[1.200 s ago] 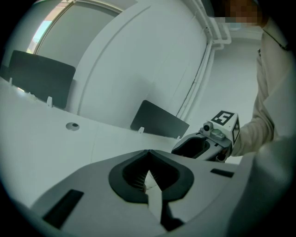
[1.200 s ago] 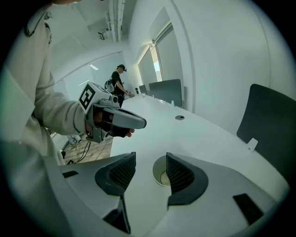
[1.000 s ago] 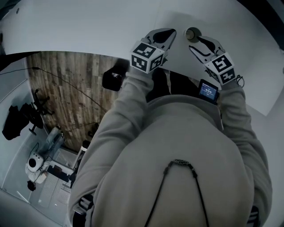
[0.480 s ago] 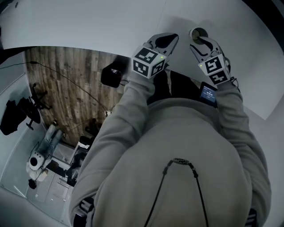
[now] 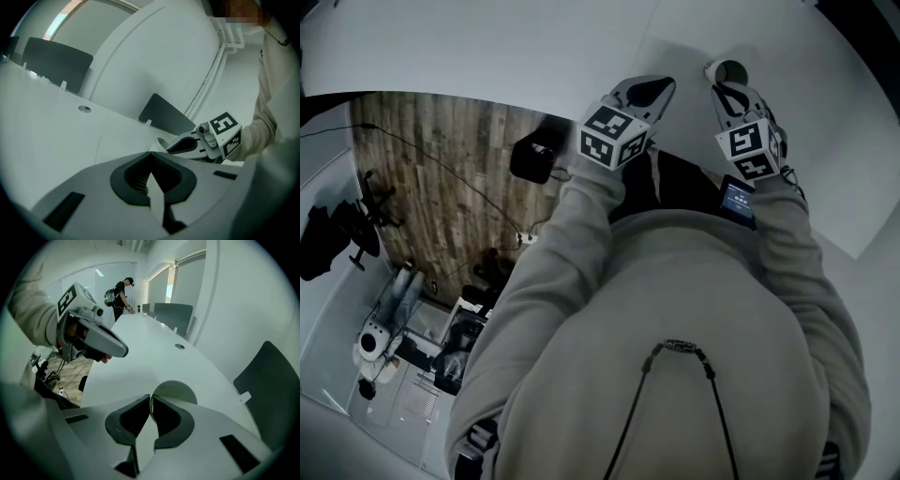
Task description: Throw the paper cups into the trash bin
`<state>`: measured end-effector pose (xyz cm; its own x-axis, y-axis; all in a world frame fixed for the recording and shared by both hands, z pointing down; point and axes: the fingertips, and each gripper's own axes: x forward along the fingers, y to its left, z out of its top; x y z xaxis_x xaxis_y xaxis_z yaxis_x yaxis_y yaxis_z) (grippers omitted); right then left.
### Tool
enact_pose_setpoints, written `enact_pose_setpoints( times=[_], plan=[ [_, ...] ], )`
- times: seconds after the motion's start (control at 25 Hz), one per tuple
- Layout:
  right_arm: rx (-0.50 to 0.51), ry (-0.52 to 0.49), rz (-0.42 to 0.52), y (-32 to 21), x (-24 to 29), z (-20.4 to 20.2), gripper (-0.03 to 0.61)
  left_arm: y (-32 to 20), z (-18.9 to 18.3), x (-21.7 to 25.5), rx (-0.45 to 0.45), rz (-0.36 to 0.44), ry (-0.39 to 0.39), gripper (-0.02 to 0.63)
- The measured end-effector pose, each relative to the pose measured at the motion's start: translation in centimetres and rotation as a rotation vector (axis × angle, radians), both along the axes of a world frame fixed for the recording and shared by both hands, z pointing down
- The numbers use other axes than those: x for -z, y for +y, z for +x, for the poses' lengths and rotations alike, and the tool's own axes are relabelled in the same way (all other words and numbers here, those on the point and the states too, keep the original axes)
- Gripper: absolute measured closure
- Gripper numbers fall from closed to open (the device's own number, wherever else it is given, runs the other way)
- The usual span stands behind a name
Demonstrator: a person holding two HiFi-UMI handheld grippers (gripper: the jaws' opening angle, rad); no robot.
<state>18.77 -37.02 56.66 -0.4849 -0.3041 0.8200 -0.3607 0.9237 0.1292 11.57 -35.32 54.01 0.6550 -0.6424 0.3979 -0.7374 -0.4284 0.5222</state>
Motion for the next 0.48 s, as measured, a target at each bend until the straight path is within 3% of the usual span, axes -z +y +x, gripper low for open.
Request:
enact_pose_setpoints(
  times=[0.48],
  plan=[
    [-0.015,-0.061,-0.007,1.6,1.1,2.4,0.541,0.7,2.1,1.2,-0.023,0.058,-0.036,0.618]
  ],
)
